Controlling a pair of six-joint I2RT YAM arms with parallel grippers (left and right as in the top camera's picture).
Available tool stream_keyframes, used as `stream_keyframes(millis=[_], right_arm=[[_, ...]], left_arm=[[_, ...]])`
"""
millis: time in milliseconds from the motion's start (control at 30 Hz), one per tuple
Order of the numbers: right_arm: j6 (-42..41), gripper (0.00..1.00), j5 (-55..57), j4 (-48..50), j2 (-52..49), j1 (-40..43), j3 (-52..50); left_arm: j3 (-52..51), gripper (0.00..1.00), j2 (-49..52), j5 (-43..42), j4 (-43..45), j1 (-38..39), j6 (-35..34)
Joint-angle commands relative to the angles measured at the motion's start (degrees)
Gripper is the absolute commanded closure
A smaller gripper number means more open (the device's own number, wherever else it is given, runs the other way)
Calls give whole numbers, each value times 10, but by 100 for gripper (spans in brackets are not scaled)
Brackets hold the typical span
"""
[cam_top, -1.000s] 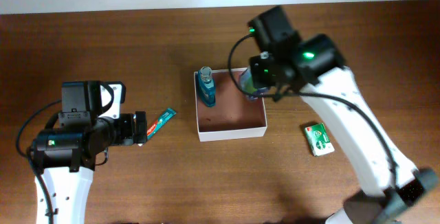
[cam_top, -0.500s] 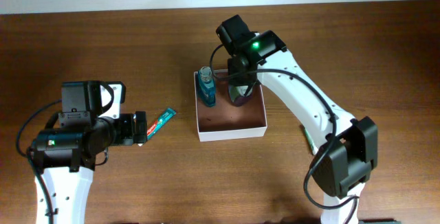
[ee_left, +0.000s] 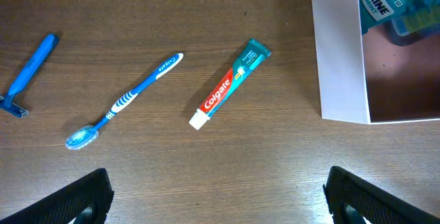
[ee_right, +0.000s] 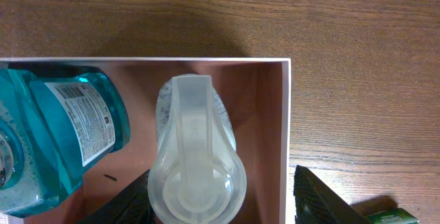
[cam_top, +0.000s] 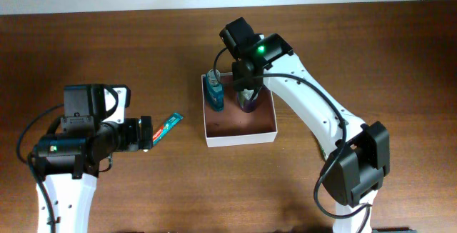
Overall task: Pack container
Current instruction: 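Place the spray bottle upright in the box beside the Listerine, then move the right gripper down onto the green Dettol soap bar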
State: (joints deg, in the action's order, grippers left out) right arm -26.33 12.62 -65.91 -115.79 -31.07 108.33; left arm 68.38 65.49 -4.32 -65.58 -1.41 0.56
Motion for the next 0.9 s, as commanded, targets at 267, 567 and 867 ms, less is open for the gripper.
stream_keyframes(millis=[267,567,867], right_arm=[[65,42,34,-26,205,-6,16],[65,17,-27,-205,269,223,-5],[202,1,-88,-89,269,320,-297]], left_arm=[[11,1,2,-4,-1,2,-4],[11,1,2,-4,-7,2,-4],[11,1,2,-4,-7,2,-4]])
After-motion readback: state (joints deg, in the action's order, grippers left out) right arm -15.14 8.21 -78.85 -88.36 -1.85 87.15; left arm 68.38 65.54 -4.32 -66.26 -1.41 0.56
